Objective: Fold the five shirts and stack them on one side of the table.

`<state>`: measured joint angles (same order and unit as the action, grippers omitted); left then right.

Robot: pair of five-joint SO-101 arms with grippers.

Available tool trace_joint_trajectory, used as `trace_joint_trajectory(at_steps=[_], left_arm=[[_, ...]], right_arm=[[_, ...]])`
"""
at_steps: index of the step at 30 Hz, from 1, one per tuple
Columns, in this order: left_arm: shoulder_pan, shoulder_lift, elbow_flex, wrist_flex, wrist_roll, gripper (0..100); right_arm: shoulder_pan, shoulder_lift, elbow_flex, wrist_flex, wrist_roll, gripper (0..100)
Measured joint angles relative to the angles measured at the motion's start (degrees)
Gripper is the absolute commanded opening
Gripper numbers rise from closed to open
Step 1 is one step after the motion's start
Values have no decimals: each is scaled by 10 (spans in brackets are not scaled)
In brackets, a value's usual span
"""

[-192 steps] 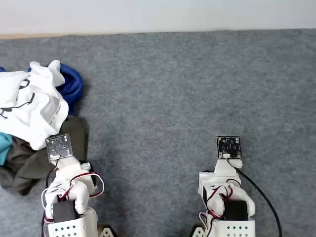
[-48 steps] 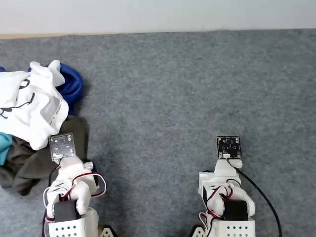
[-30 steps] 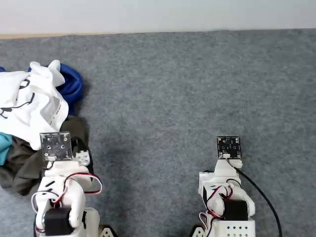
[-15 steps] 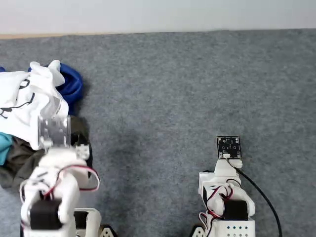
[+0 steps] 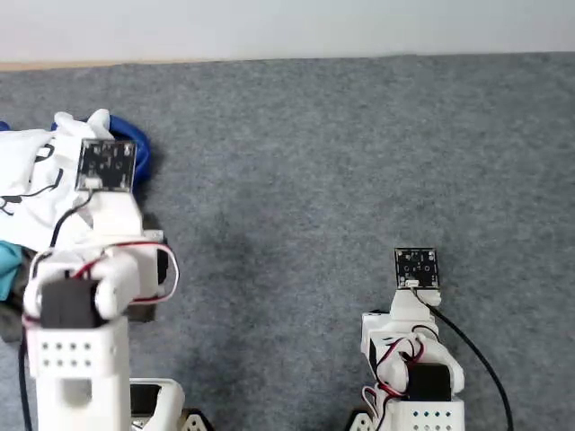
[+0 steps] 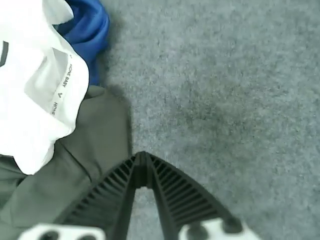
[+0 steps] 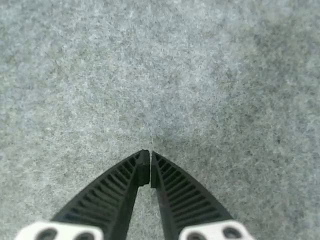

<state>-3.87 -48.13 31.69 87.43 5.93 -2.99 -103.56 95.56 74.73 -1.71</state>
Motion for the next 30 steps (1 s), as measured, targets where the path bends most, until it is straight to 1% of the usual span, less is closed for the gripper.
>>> trace_joint_trajectory(at_steps=[10, 12, 14, 17, 20, 25, 27, 30], left_arm=[[0, 143, -6, 2, 0, 4], [0, 154, -6, 2, 0, 4], [0, 154, -6, 2, 0, 4], [-1, 154, -6, 2, 0, 3], [-43, 159, -6, 2, -24, 3], [-137, 171, -6, 2, -125, 3], [-157, 183, -6, 3, -145, 4], [-168, 202, -6, 13, -163, 4]], right_arm=[[0, 0, 0, 0, 2, 13], [16, 0, 0, 0, 4, 14], [48, 0, -13, 0, 27, 15], [77, 0, -45, -13, 76, 15], [107, 0, -82, -17, 92, 15], [117, 0, -168, -6, 113, 15], [117, 1, -204, 11, 116, 15], [117, 55, -254, 42, 118, 15]])
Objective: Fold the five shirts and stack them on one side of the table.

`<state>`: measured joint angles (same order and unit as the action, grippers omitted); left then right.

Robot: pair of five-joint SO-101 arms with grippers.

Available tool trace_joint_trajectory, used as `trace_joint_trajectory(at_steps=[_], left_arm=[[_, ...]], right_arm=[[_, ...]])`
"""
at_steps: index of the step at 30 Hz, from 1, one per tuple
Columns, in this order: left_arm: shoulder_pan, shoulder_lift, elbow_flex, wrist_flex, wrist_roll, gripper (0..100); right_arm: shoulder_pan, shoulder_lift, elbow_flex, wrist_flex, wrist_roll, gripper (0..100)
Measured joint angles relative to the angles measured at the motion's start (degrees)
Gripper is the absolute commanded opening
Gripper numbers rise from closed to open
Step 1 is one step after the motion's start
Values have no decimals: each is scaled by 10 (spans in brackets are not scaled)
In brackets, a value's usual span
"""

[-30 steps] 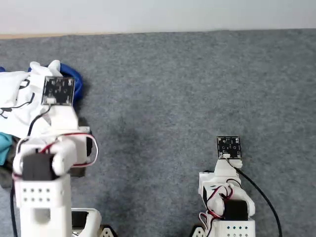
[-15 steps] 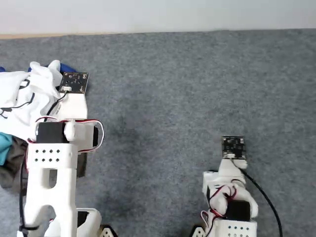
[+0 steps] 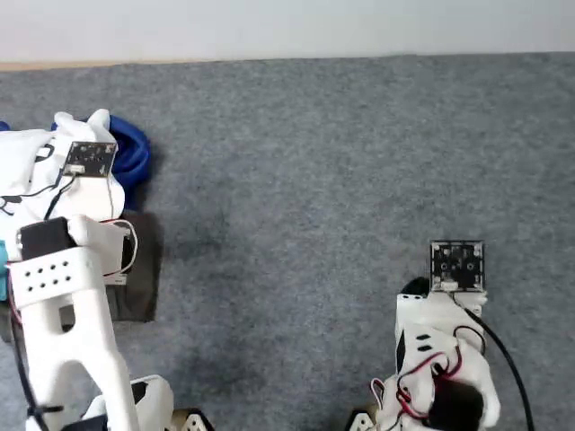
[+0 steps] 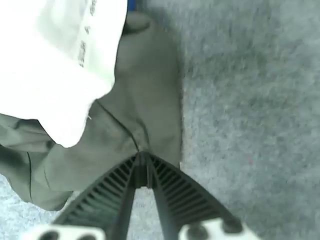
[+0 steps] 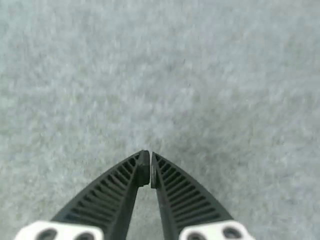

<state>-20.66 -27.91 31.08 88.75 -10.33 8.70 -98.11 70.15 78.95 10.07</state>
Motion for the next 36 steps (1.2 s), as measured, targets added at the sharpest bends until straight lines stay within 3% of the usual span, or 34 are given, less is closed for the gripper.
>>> trace_joint_trajectory(at_steps=[10, 16, 20, 28, 36], left_arm=[[-3, 18, 0, 7, -18, 6], [-3, 18, 0, 25, -37, 142], [-3, 18, 0, 45, -40, 218], [-3, 18, 2, 48, -42, 274], [-3, 18, 117, -39, -86, 279]], right_arm=[[4, 273, -206, 94, 0, 15], [4, 393, -263, 142, 68, 15], [4, 403, -266, 147, 94, 15], [4, 403, -266, 147, 98, 15], [4, 403, -266, 147, 98, 15]])
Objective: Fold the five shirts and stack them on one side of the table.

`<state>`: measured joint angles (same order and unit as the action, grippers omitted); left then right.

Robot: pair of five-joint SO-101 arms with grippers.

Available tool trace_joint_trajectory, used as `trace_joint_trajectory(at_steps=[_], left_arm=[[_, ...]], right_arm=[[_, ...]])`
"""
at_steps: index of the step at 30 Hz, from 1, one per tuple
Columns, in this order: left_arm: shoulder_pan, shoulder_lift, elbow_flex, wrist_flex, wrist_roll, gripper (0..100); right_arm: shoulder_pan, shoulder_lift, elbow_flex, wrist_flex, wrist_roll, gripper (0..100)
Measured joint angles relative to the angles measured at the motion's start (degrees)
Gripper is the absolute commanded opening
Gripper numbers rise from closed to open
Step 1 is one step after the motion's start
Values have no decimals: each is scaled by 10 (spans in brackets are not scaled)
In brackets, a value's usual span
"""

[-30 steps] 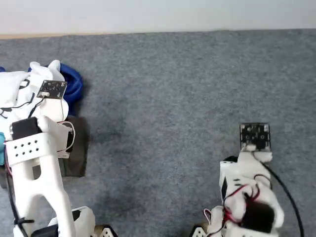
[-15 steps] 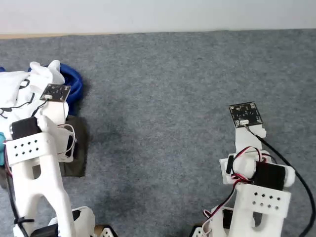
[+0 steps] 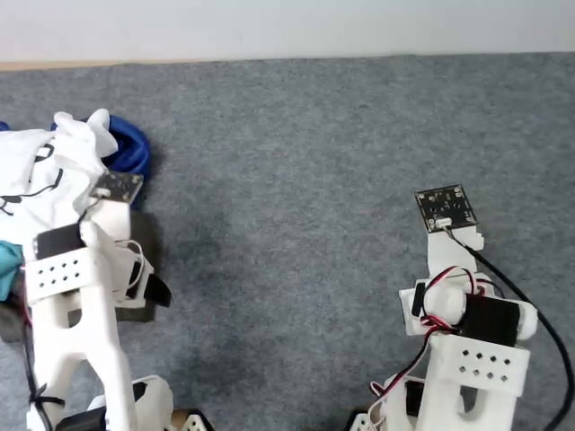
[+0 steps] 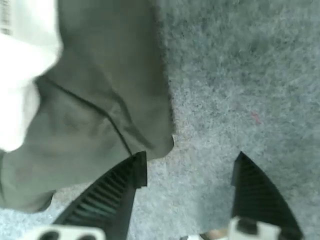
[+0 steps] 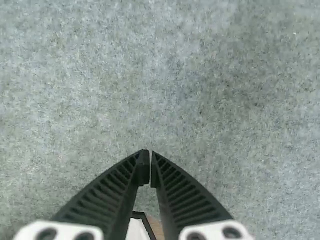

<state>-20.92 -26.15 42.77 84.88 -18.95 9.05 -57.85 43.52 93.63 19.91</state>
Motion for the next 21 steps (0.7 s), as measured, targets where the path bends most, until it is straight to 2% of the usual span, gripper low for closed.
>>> trace_joint_trajectory(at_steps=[4, 10, 14, 21], left_arm=[[-22, 0, 33, -46, -12, 279], [-76, 0, 47, -84, -74, 279], [-82, 1, 82, -113, -99, 279], [-83, 2, 126, -171, -101, 279]], right_arm=[[0, 0, 0, 0, 0, 15], [0, 0, 0, 0, 0, 15], [0, 0, 0, 0, 0, 15], [0, 0, 0, 0, 0, 15]])
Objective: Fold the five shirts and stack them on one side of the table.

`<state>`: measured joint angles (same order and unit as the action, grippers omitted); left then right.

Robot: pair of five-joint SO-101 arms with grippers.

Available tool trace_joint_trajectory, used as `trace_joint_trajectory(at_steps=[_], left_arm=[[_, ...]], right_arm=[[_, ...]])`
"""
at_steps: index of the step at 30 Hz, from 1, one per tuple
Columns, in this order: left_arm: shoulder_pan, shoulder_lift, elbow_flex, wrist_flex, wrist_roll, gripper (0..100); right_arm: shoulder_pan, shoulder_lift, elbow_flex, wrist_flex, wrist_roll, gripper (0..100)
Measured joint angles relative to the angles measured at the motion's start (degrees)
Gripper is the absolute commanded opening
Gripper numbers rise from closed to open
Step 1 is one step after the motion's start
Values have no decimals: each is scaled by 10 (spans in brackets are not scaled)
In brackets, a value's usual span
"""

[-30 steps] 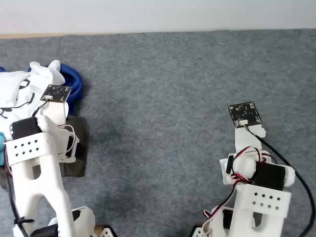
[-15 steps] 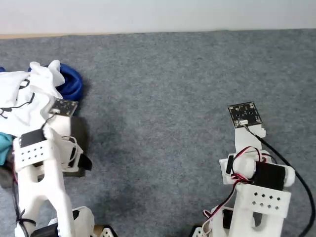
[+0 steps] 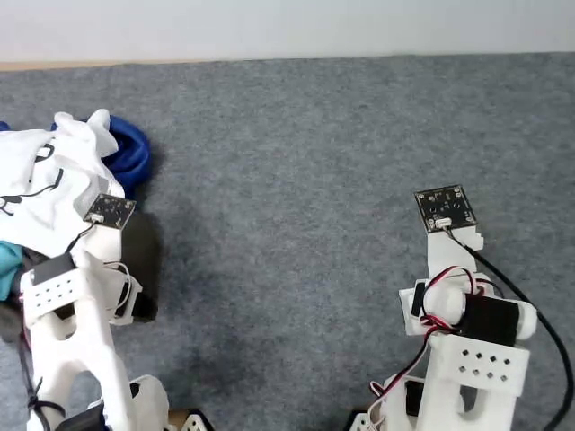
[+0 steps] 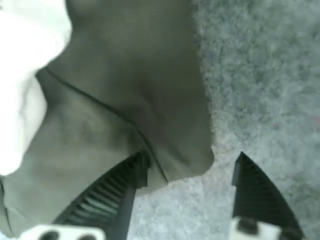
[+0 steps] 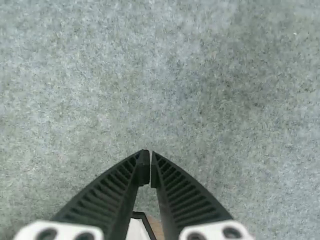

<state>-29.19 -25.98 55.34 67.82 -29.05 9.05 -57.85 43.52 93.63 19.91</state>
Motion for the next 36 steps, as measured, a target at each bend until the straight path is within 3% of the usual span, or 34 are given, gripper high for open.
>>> trace_joint_trajectory(at_steps=[7, 17, 27, 30, 36], left_arm=[[0, 0, 33, -54, 0, 274], [0, 0, 85, -101, -20, 167], [2, 0, 87, -101, -25, 6], [2, 0, 87, -100, -25, 3], [2, 0, -13, -4, -25, 2]], right_arm=[[0, 0, 0, 0, 0, 15], [0, 0, 0, 0, 0, 15], [0, 0, 0, 0, 0, 15], [0, 0, 0, 0, 0, 13], [0, 0, 0, 0, 0, 10]])
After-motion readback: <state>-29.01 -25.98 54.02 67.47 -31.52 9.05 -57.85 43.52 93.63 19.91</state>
